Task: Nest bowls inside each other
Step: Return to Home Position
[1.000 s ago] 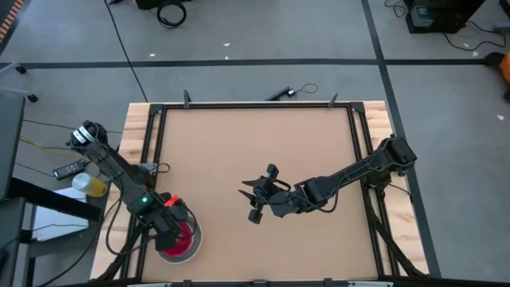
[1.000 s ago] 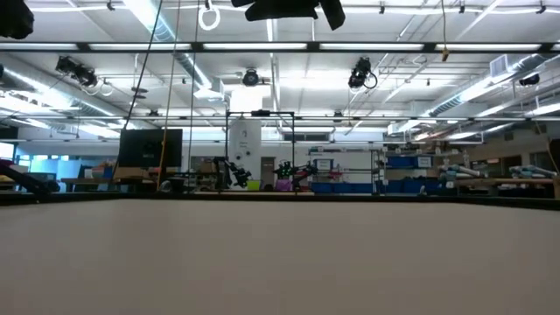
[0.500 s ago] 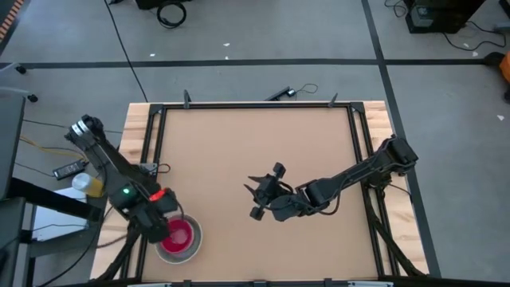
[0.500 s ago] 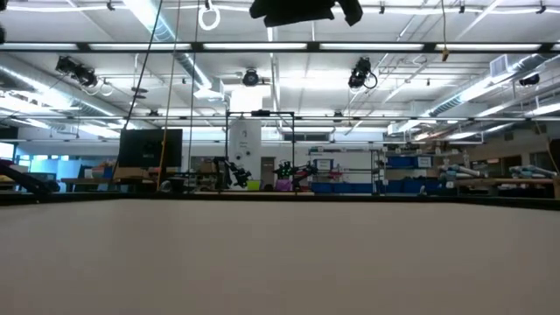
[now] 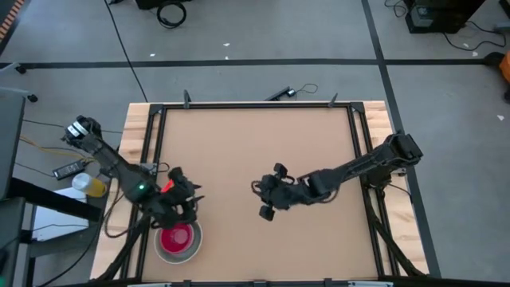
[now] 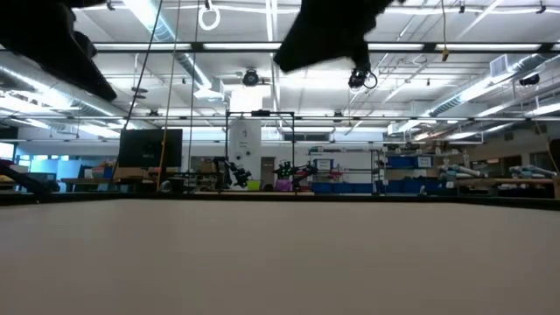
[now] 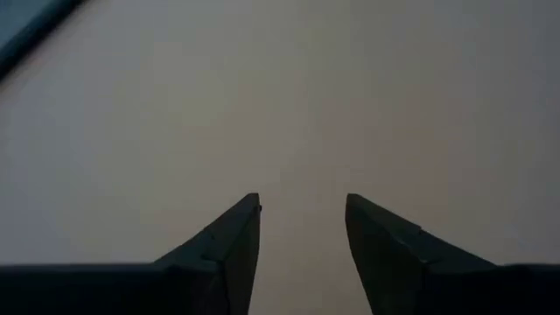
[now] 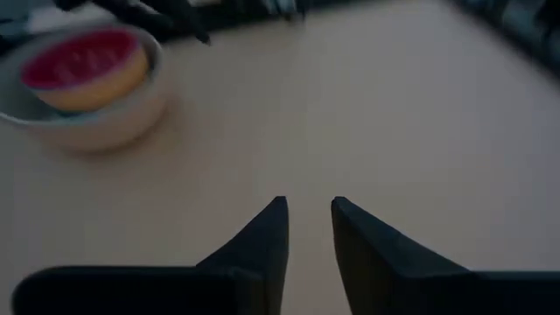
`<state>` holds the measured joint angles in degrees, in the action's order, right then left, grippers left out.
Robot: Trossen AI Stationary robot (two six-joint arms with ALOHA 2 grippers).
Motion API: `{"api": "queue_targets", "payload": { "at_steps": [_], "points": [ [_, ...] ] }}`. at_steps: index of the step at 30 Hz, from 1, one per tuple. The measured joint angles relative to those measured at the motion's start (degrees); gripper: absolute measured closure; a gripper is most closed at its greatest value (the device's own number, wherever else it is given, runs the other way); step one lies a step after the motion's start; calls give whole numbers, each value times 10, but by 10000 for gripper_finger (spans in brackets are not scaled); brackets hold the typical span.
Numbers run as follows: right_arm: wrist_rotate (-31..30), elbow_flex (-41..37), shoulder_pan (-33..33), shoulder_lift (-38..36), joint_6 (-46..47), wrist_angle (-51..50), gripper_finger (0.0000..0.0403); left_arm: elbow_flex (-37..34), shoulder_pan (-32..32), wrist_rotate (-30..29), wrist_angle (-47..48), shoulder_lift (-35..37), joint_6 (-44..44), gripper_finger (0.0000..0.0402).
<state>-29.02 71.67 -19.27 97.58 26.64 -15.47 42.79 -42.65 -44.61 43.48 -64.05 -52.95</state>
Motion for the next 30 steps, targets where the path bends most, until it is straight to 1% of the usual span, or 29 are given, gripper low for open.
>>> {"api": "queue_targets", "payload": {
  "at_steps": [2,4,7,8,10,12,14,16,18,22,25,28,30],
  "points": [
    [31,-17,15,-2,6,10,318,-21,27,13,-56,0,57,230],
    [60,-29,27,-7,-9,44,333,-25,57,22,-75,2,106,230],
    [114,-39,39,-30,-61,96,356,-8,100,37,-87,24,198,230],
    [125,-40,41,-43,-81,109,365,-3,114,38,-100,36,231,230],
    [128,-44,43,-76,-115,119,385,-3,143,39,-124,67,296,230],
    [120,-58,43,-112,-145,129,395,-3,172,39,-150,101,354,230],
    [109,-89,43,-153,-166,139,393,-7,198,49,-169,136,393,230],
    [88,-135,43,-200,-177,164,391,-28,214,69,-203,173,418,230],
    [66,-201,45,-246,-177,222,393,-66,217,91,-258,213,435,230],
    [80,-347,53,-320,-208,356,398,-163,209,106,-353,282,446,230],
    [55,-429,52,-375,-226,426,398,-220,209,106,-381,323,435,230],
    [6,-486,51,-423,-226,440,396,-246,209,102,-381,362,435,230],
    [-18,-510,47,-466,-187,445,394,-248,209,92,-373,388,447,230]
  ]
}}
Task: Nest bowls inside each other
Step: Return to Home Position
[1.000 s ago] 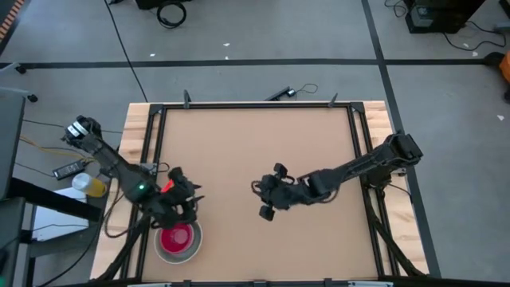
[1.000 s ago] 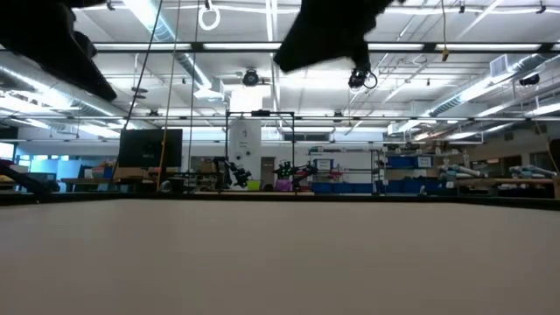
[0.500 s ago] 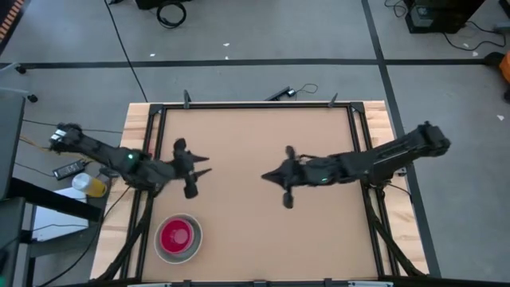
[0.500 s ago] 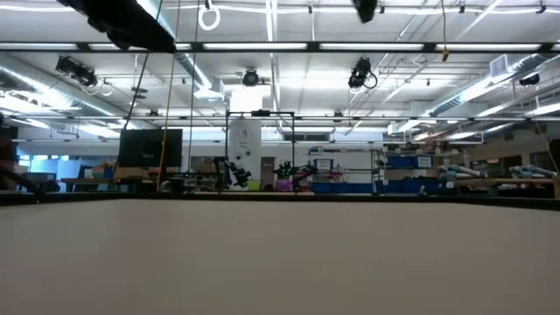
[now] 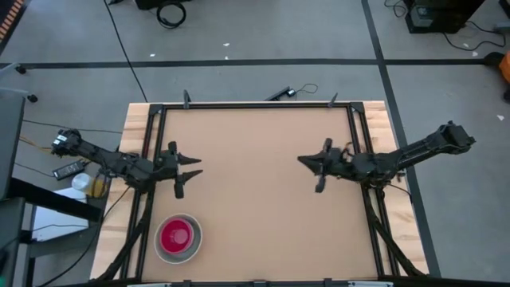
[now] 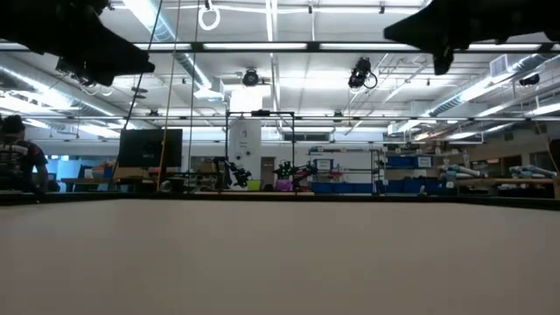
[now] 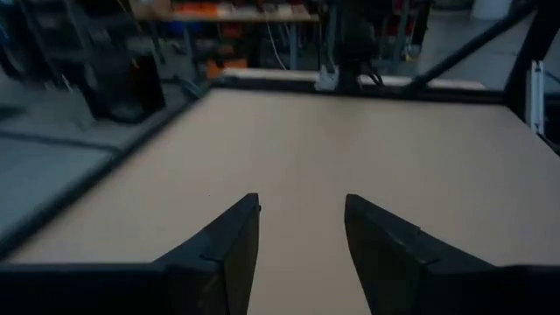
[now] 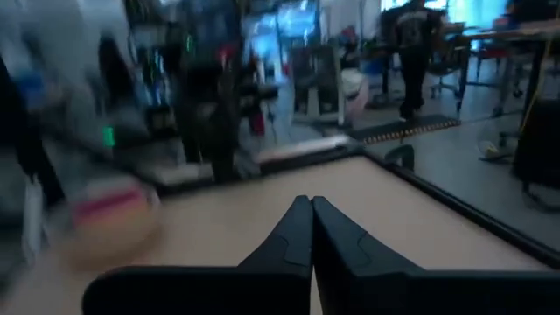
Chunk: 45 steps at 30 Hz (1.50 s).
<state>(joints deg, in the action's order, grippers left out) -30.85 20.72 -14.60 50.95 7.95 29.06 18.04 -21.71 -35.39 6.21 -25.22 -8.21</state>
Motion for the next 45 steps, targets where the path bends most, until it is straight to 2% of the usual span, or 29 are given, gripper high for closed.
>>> {"api": "queue_targets", "payload": {
  "at_steps": [4,7,12,16,21,25,27,33,38,45],
  "points": [
    [22,-42,-9,-85,-30,1,393,8,1,-28,3,62,75,230],
    [23,-65,-12,-150,-49,3,393,18,4,-27,-1,111,112,230],
    [11,-112,1,-239,-57,-34,393,-11,4,-20,54,165,105,230],
    [23,-152,8,-281,-45,-38,393,-40,4,-18,54,189,101,230],
    [55,-180,9,-307,-50,-46,393,-73,17,-8,32,197,79,231],
    [65,-182,9,-308,-49,-43,393,-95,34,35,3,197,59,242],
    [67,-181,9,-308,-49,-33,393,-98,38,38,1,197,59,252],
    [129,-179,9,-333,-55,-24,393,-99,44,37,-1,197,63,275],
    [125,-179,9,-351,-52,-63,393,-99,56,26,-22,197,82,292],
    [126,-179,8,-360,-14,-100,393,-122,78,65,-71,197,75,315]
  ]
}}
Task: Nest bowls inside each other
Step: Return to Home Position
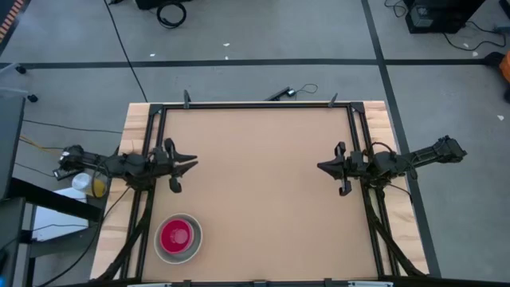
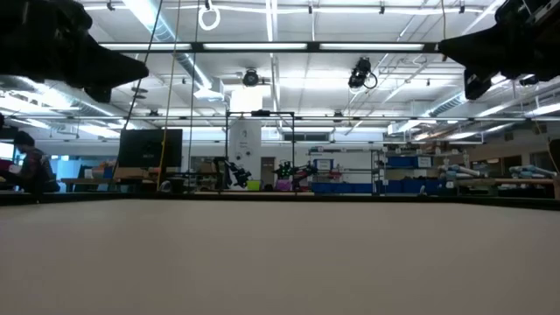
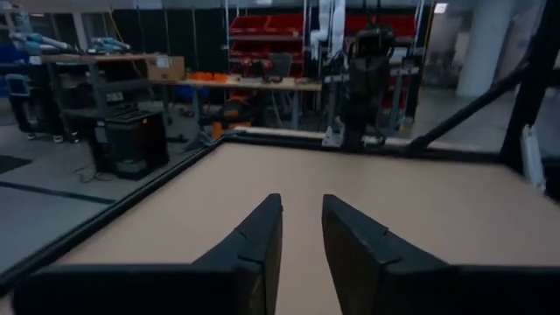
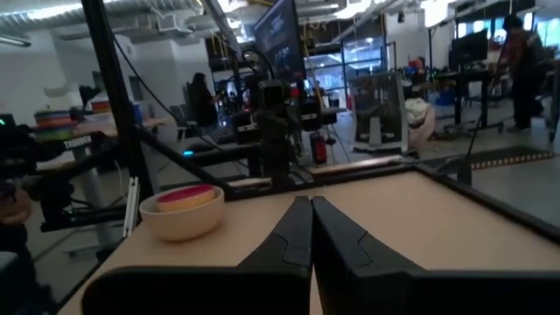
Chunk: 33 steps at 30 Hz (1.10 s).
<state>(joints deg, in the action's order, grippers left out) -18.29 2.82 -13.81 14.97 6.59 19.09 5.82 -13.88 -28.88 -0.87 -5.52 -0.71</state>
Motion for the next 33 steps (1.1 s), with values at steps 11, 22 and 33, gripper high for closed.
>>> {"api": "queue_targets", "payload": {
  "at_steps": [11,22,33],
  "points": [
    [-24,-25,-20,-1,41,-3,393,-52,2,17,-57,0,-22,342],
    [-13,-25,-45,-64,42,-83,393,-14,2,33,-27,1,5,350],
    [-10,-24,-75,-95,10,-83,393,-53,4,60,-113,0,27,350]
  ]
}}
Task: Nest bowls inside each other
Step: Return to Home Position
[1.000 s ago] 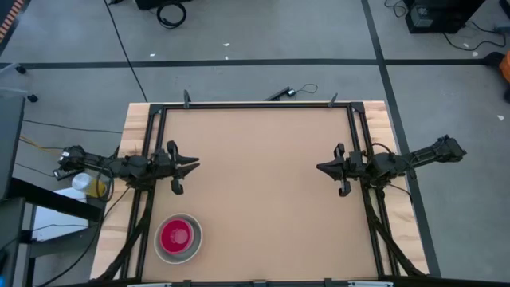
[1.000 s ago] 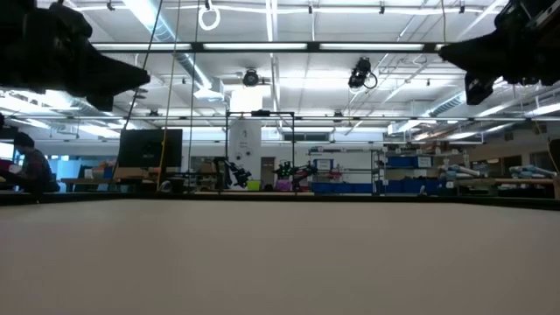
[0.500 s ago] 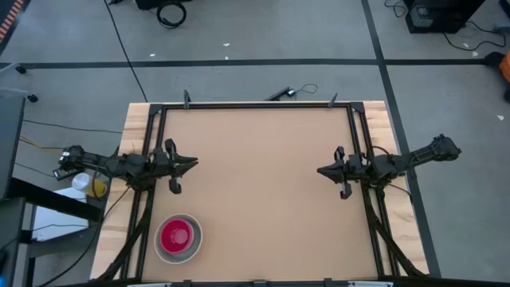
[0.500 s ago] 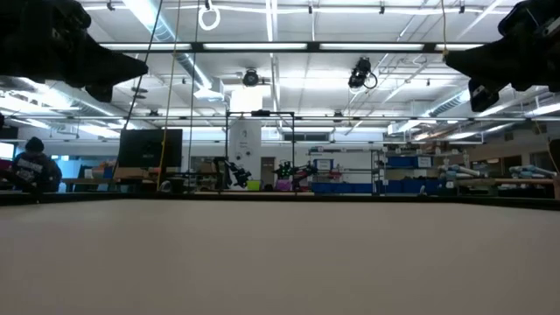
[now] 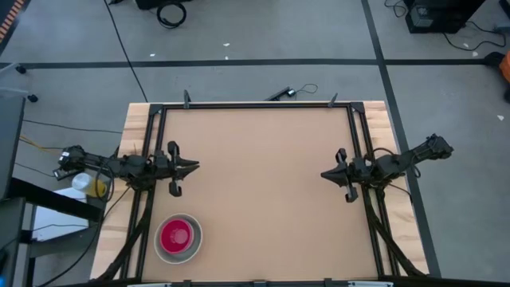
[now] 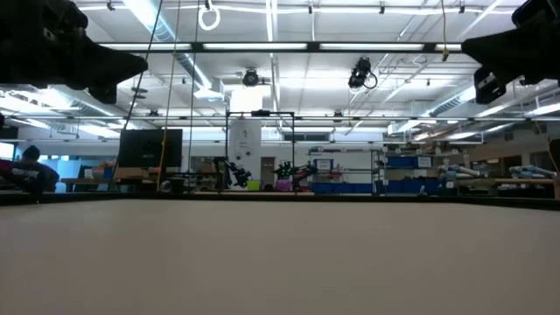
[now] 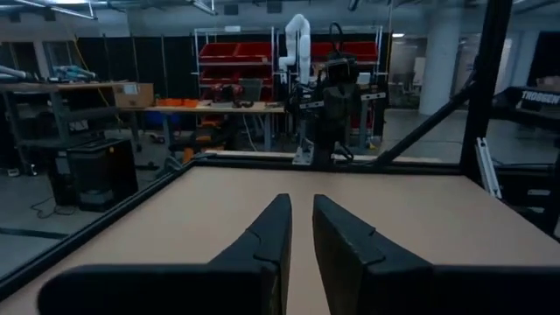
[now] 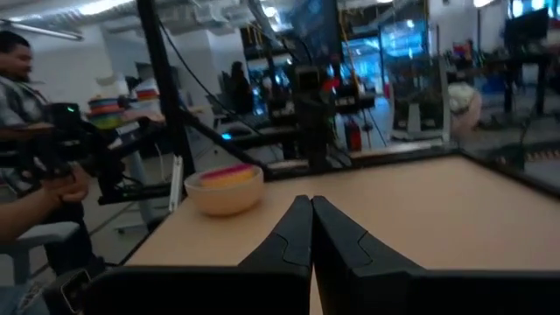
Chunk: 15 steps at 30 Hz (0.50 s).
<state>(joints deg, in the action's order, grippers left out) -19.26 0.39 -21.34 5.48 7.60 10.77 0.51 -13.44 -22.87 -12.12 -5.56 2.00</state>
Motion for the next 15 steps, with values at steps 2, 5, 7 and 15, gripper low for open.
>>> {"api": "queue_targets", "payload": {
  "at_steps": [2,5,7,15],
  "points": [
    [8,5,0,-18,-11,-10,393,0,3,2,-1,0,-2,350],
    [9,7,0,-50,-21,-37,393,0,3,9,-1,0,-3,350],
    [8,8,0,-53,-21,-47,393,0,3,18,1,0,-8,350],
    [14,0,0,-54,-37,-27,393,0,2,74,0,-1,-27,350]
  ]
}}
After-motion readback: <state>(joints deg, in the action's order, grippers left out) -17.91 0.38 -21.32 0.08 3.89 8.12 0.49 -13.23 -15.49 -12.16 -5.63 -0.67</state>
